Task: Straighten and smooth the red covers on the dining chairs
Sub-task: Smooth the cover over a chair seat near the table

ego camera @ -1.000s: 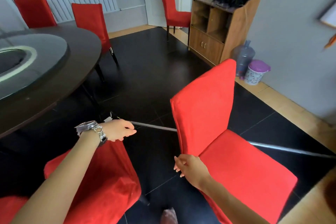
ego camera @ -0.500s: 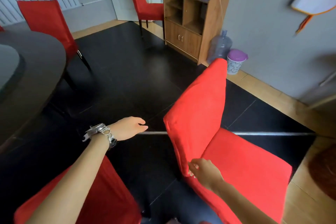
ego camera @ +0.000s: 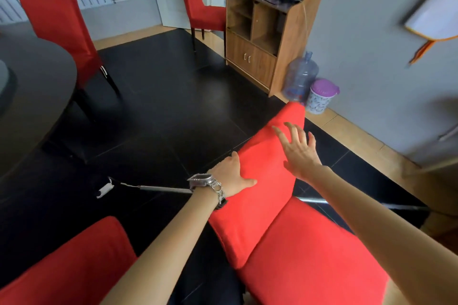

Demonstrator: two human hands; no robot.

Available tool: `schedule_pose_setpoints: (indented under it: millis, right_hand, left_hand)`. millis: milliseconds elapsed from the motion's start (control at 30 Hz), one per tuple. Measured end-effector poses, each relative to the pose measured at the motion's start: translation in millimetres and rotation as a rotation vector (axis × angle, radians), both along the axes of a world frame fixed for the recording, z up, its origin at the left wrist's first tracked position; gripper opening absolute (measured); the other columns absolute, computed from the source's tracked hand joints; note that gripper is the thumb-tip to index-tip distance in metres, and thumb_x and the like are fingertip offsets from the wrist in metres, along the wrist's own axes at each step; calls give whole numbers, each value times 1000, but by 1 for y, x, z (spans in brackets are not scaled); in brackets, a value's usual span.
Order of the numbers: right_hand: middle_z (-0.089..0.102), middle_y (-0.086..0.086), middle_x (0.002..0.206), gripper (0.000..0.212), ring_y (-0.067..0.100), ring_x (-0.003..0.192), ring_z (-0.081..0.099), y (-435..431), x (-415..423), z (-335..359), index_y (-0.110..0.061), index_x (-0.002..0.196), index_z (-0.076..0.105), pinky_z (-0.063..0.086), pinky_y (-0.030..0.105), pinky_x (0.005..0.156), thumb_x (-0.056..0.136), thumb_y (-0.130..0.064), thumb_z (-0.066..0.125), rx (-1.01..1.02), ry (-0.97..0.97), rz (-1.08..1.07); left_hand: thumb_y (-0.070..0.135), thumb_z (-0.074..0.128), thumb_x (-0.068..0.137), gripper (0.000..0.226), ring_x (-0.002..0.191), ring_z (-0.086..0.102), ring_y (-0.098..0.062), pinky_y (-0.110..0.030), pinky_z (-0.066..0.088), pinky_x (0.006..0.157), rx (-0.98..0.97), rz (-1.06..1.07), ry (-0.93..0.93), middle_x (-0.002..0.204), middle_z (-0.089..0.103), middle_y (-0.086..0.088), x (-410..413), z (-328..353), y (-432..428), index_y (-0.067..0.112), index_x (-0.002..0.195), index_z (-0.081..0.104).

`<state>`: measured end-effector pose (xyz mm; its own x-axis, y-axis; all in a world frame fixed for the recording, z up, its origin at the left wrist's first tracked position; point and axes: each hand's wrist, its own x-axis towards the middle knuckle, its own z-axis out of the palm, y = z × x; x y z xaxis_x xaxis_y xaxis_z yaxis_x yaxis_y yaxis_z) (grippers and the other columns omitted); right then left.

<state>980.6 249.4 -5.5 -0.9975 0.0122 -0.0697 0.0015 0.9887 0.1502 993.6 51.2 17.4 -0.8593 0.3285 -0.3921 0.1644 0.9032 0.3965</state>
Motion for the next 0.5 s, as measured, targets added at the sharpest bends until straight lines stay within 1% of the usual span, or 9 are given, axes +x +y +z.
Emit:
schedule_pose_setpoints:
  millis: [33, 100, 167, 233, 300, 400, 433, 500]
  right_hand:
    - [-7, 10, 157, 99, 30, 146, -1, 6, -11, 1, -26, 151, -14, 13, 55, 115, 86, -14, 61, 23, -20, 41]
    - [-15, 7, 158, 107, 30, 147, -9, 17, -28, -2, -28, 149, -21, 7, 58, 114, 86, -19, 65, 55, -71, 140]
    - [-20, 3, 158, 115, 29, 146, -15, 25, -41, -8, -29, 148, -23, 0, 61, 112, 82, -31, 71, 30, -128, 248]
    - [-18, -2, 158, 120, 28, 146, -16, 31, -54, -14, -30, 149, -20, -5, 62, 111, 76, -44, 75, -3, -151, 343]
    - [-9, -5, 159, 116, 27, 146, -13, 35, -69, -17, -30, 151, -9, -7, 62, 111, 73, -51, 74, -10, -149, 428]
    - [17, -6, 155, 100, 21, 146, 6, 39, -96, -16, -30, 150, 16, -4, 61, 112, 71, -51, 75, -37, -171, 568]
    - [25, -7, 152, 97, 19, 144, 13, 40, -105, -16, -29, 148, 23, -3, 60, 112, 70, -51, 75, -56, -192, 612]
    - [32, -7, 149, 97, 17, 143, 19, 44, -123, -13, -27, 145, 30, -1, 57, 114, 65, -55, 77, -91, -256, 645]
  left_hand:
    - [54, 60, 85, 99, 134, 39, -29, -39, 38, 102, -16, 9, 3, 152, 30, -11, -3, -3, 8, 5, 151, 6]
    - [53, 60, 85, 99, 131, 42, -31, -41, 40, 100, -52, 36, 20, 151, 29, -12, -9, -9, 21, 5, 151, 5]
    - [52, 62, 84, 99, 126, 47, -33, -43, 42, 96, -104, 58, 51, 147, 32, -14, -14, -14, 32, 6, 151, 5]
    - [50, 65, 83, 97, 119, 52, -34, -42, 44, 90, -159, 73, 91, 140, 38, -14, -19, -20, 41, 7, 149, 10]
    - [47, 69, 81, 84, 110, 58, -33, -40, 45, 81, -177, 92, 124, 129, 47, -12, -26, -24, 48, 10, 141, 22]
    - [43, 70, 80, 60, 97, 64, -31, -37, 45, 71, -123, 125, 119, 109, 60, -6, -37, -30, 49, 16, 120, 34]
    - [43, 69, 79, 56, 95, 64, -30, -35, 46, 70, -73, 146, 92, 105, 63, -4, -39, -32, 47, 18, 117, 36]
    - [45, 69, 77, 57, 97, 64, -28, -35, 48, 79, 48, 200, -2, 105, 65, -1, -41, -35, 42, 22, 120, 40]
